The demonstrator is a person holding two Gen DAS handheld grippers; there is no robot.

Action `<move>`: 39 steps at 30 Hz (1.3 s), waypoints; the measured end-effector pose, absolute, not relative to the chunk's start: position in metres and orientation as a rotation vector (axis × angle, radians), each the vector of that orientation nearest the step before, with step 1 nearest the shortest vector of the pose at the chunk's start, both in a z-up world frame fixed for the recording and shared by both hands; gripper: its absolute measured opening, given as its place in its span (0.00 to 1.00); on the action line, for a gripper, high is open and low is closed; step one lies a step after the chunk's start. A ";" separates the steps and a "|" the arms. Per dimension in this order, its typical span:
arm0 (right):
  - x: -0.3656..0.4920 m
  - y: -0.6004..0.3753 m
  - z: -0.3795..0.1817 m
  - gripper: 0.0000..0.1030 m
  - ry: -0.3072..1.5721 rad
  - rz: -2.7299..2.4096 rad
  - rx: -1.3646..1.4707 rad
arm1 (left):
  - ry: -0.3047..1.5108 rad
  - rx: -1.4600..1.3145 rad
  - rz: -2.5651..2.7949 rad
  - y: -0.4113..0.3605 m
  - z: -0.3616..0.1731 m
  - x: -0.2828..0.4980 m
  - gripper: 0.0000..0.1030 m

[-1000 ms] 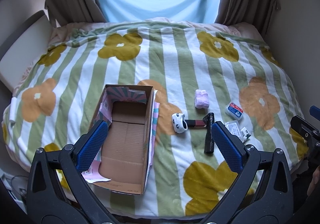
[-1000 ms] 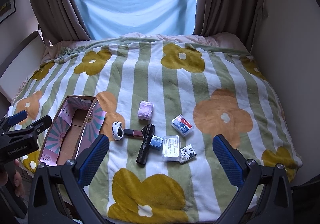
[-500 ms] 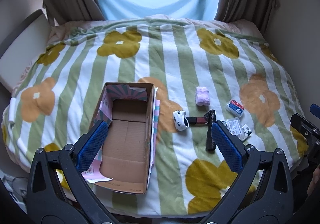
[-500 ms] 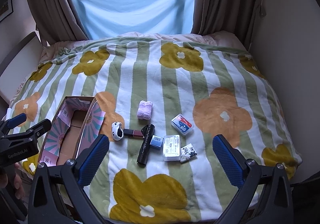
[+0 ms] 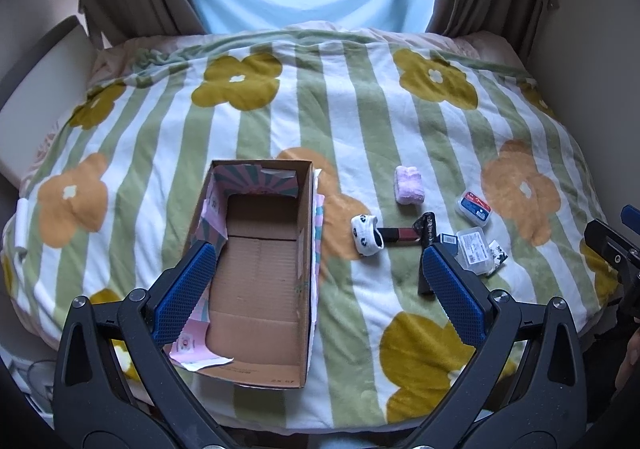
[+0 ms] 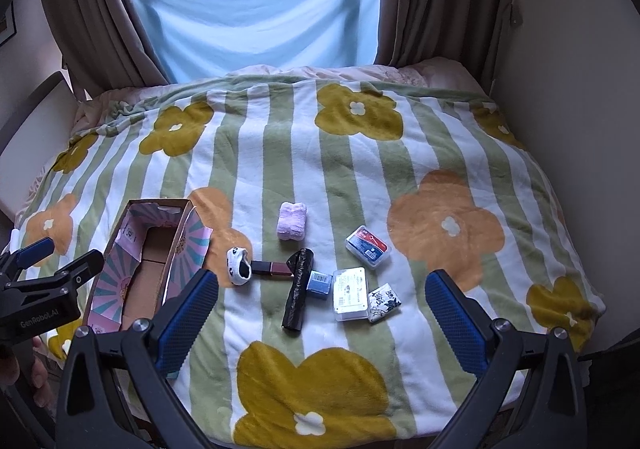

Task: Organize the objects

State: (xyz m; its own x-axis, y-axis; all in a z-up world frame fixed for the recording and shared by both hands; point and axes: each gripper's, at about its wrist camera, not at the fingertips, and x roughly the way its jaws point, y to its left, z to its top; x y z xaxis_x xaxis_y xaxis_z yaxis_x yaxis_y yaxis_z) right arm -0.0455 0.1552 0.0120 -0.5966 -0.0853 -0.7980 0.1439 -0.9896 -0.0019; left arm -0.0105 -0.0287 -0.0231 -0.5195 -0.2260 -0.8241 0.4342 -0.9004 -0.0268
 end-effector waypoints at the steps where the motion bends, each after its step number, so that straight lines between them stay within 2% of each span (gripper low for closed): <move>1: -0.045 0.154 0.012 1.00 0.091 -2.700 1.344 | 0.337 1.260 -2.408 -0.030 -0.023 -0.011 0.99; 14: -0.052 0.158 0.001 1.00 0.060 -2.707 1.421 | 0.415 1.273 -2.375 -0.044 -0.037 -0.024 0.99; 25: -0.121 0.193 -0.031 1.00 -0.151 -2.627 1.577 | 0.449 1.336 -2.318 -0.041 -0.056 -0.071 0.99; 32: -0.186 0.223 -0.085 1.00 -0.407 -2.522 1.795 | 0.428 1.423 -2.339 -0.026 -0.080 -0.146 0.99; 39: -0.247 0.237 -0.161 0.99 -0.582 -2.451 2.002 | 0.365 1.554 -2.311 -0.014 -0.136 -0.230 0.99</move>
State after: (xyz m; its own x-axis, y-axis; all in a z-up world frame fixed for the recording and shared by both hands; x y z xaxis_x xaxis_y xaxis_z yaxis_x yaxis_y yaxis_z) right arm -0.2466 0.2368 -0.1606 -0.2240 -0.1664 -0.9603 -0.2832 -0.9317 0.2275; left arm -0.2299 -0.0136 -0.1365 -0.3499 -0.1290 -0.9279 0.4085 -0.9123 -0.0272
